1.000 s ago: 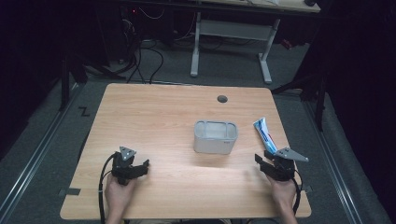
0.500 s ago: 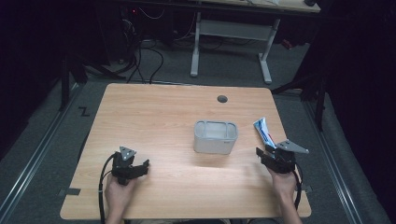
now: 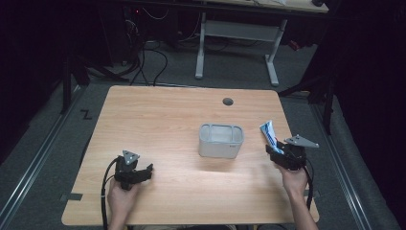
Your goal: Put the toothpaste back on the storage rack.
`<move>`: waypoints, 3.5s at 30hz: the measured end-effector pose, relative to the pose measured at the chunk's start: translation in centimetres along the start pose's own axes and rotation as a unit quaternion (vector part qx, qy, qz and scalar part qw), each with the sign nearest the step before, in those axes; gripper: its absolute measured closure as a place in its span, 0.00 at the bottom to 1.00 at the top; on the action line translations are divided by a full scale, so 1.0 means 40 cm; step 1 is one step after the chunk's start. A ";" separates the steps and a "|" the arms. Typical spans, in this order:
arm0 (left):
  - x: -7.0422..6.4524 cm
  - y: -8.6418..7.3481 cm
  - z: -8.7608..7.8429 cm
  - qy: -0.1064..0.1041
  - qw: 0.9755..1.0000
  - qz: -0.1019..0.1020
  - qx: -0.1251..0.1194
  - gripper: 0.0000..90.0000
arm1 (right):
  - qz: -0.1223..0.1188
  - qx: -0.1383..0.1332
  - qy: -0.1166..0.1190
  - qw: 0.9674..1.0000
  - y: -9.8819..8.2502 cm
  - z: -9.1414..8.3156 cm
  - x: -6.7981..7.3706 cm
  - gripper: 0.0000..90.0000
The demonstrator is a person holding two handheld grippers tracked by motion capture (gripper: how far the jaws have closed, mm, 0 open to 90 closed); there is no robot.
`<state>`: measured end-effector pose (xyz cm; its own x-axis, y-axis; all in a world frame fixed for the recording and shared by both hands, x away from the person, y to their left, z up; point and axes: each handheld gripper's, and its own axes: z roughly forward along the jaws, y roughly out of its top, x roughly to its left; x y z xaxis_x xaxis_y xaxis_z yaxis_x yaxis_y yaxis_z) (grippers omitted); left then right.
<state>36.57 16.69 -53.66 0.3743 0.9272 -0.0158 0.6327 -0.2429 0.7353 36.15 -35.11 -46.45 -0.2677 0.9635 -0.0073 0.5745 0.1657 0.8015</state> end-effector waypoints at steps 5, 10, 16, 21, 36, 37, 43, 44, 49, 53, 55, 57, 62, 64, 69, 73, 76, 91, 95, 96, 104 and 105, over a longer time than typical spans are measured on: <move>0.000 0.000 0.000 0.000 1.000 0.000 0.000 0.25 | -0.002 0.002 -0.001 1.000 0.024 0.009 -0.007 0.55; 0.000 0.000 0.000 0.000 1.000 -0.001 -0.001 0.25 | -0.012 0.004 -0.014 1.000 0.052 0.009 -0.016 0.55; 0.000 -0.001 0.000 0.000 1.000 0.000 -0.001 0.25 | -0.013 0.018 -0.019 1.000 0.087 0.030 -0.029 0.55; 0.000 0.000 0.000 -0.001 1.000 0.000 -0.001 0.25 | -0.014 0.036 -0.024 0.999 0.103 0.061 -0.042 0.54; 0.000 0.000 0.000 -0.001 1.000 0.001 0.000 0.25 | -0.007 0.102 -0.035 0.994 0.133 0.167 -0.063 0.52; 0.000 0.000 0.000 -0.001 1.000 0.001 0.000 0.25 | -0.007 0.102 -0.035 0.994 0.133 0.167 -0.063 0.52; 0.000 -0.001 -0.001 -0.001 1.000 0.001 -0.001 0.25 | 0.012 0.139 -0.050 0.989 0.128 0.222 -0.076 0.50; 0.000 -0.001 -0.001 -0.001 1.000 0.001 -0.001 0.25 | 0.014 0.142 -0.055 0.988 0.126 0.230 -0.079 0.50; 0.000 -0.001 -0.001 -0.001 1.000 0.001 -0.001 0.25 | 0.017 0.158 -0.071 0.985 0.117 0.254 -0.087 0.49; 0.000 -0.001 -0.001 -0.001 1.000 0.001 -0.001 0.25 | 0.028 0.175 -0.075 0.981 0.110 0.271 -0.098 0.49; 0.000 -0.001 -0.001 -0.001 1.000 0.001 -0.001 0.25 | 0.034 0.179 -0.078 0.980 0.108 0.278 -0.104 0.49; 0.000 -0.001 0.000 -0.001 1.000 0.001 -0.001 0.25 | 0.036 0.182 -0.076 0.980 0.108 0.279 -0.107 0.49; 0.000 -0.001 0.000 -0.001 1.000 0.001 -0.001 0.25 | 0.041 0.194 -0.079 0.977 0.106 0.286 -0.117 0.52; 0.000 -0.001 0.000 -0.001 1.000 0.001 -0.001 0.25 | 0.040 0.203 -0.082 0.975 0.105 0.292 -0.117 0.53; 0.000 -0.001 0.000 -0.001 1.000 0.001 -0.001 0.25 | 0.042 0.206 -0.081 0.974 0.103 0.303 -0.117 0.54; 0.000 -0.001 -0.001 -0.001 1.000 0.001 0.000 0.25 | 0.044 0.211 -0.076 0.973 0.105 0.302 -0.118 0.55; 0.000 -0.001 -0.001 -0.001 1.000 0.001 -0.001 0.25 | 0.044 0.217 -0.075 0.972 0.107 0.302 -0.118 0.57; 0.000 -0.001 -0.001 -0.001 1.000 0.000 -0.001 0.25 | 0.028 0.229 -0.063 0.971 0.115 0.288 -0.112 0.73; 0.000 -0.001 -0.001 -0.001 1.000 0.000 -0.001 0.25 | 0.016 0.224 -0.059 0.973 0.118 0.280 -0.106 0.74; 0.000 -0.001 -0.001 -0.001 1.000 0.000 -0.001 0.25 | 0.016 0.224 -0.056 0.973 0.121 0.276 -0.104 0.74; 0.000 -0.001 -0.001 -0.002 1.000 0.000 -0.001 0.25 | 0.018 0.196 -0.034 0.980 0.140 0.237 -0.099 0.75; 0.000 -0.001 -0.001 -0.001 1.000 0.000 -0.001 0.25 | 0.017 0.192 -0.032 0.981 0.143 0.229 -0.100 0.75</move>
<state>36.53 16.71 -53.67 0.3758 0.9265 -0.0181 0.6317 -0.2419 0.7365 47.59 -36.08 -47.33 -0.2016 0.9789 -0.0320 0.8342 0.1887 0.5182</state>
